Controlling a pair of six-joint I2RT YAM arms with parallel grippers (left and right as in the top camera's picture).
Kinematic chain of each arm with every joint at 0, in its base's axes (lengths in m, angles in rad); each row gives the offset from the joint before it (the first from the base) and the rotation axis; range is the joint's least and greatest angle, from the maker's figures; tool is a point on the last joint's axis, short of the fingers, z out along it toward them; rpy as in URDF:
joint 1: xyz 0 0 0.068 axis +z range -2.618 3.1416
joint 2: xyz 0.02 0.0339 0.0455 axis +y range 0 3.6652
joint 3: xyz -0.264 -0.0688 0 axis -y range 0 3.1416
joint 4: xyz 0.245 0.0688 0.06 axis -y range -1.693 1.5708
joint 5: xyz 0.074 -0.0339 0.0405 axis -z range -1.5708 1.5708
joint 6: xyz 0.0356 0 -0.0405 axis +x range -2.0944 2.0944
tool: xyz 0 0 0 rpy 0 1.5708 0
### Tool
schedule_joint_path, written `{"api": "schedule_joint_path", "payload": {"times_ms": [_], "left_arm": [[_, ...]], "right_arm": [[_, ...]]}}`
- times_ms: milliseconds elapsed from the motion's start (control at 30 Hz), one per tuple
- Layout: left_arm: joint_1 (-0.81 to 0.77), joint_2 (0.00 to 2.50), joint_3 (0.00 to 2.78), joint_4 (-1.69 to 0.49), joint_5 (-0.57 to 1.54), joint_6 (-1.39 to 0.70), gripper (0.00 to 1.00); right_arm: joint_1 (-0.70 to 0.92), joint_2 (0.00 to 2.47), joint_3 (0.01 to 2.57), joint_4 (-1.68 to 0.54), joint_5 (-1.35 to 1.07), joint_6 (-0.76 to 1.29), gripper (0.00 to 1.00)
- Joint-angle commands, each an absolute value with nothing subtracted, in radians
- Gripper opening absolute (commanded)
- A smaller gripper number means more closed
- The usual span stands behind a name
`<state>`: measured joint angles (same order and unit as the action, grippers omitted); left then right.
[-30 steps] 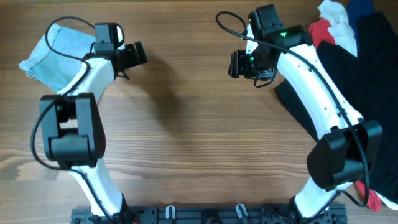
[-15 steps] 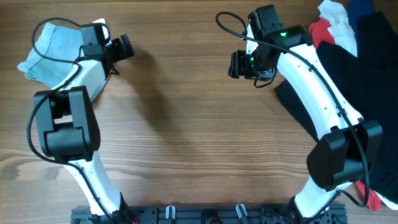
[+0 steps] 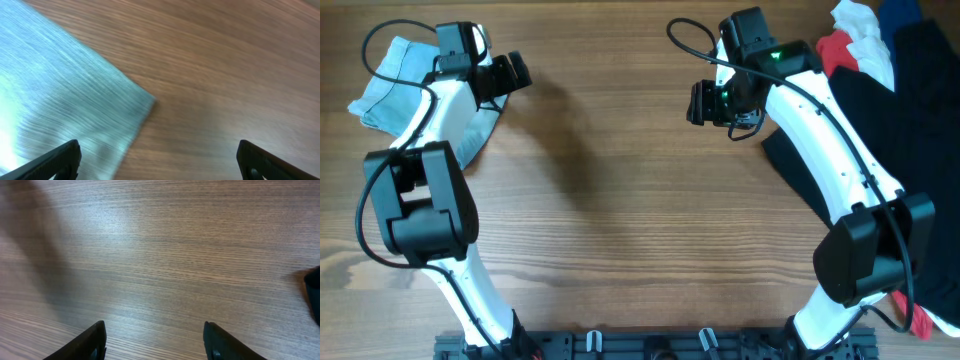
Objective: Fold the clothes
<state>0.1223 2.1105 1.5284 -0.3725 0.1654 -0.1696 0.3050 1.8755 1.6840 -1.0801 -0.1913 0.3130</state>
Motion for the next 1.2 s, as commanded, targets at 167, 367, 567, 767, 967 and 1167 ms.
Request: {"api": "schedule_joint_path", "payload": {"times_ms": [167, 367, 567, 767, 967, 1167], "left_arm": [[0.068, 2.160, 1.537, -0.430, 0.235, -0.082, 1.00], [0.077, 2.208, 1.537, -0.371, 0.151, -0.081, 1.00], [0.122, 2.209, 1.538, -0.263, 0.091, -0.047, 1.00], [0.156, 2.207, 1.547, -0.264, 0.092, -0.047, 1.00], [0.144, 2.172, 1.547, -0.298, 0.092, -0.036, 1.00], [0.139, 2.040, 1.547, -0.363, 0.100, -0.064, 1.00]], "right_arm": [[0.309, 1.862, 1.702, -1.070, -0.207, 0.318, 0.63], [0.309, 1.862, 1.702, -1.070, -0.207, 0.318, 0.63], [0.309, 1.862, 1.702, -1.070, -0.207, 0.318, 0.63], [0.309, 1.862, 1.702, -1.069, -0.207, 0.321, 0.63], [0.309, 1.862, 1.702, -1.065, -0.207, 0.322, 0.63], [0.309, 1.862, 1.702, -1.049, -0.207, 0.322, 0.64]]}}
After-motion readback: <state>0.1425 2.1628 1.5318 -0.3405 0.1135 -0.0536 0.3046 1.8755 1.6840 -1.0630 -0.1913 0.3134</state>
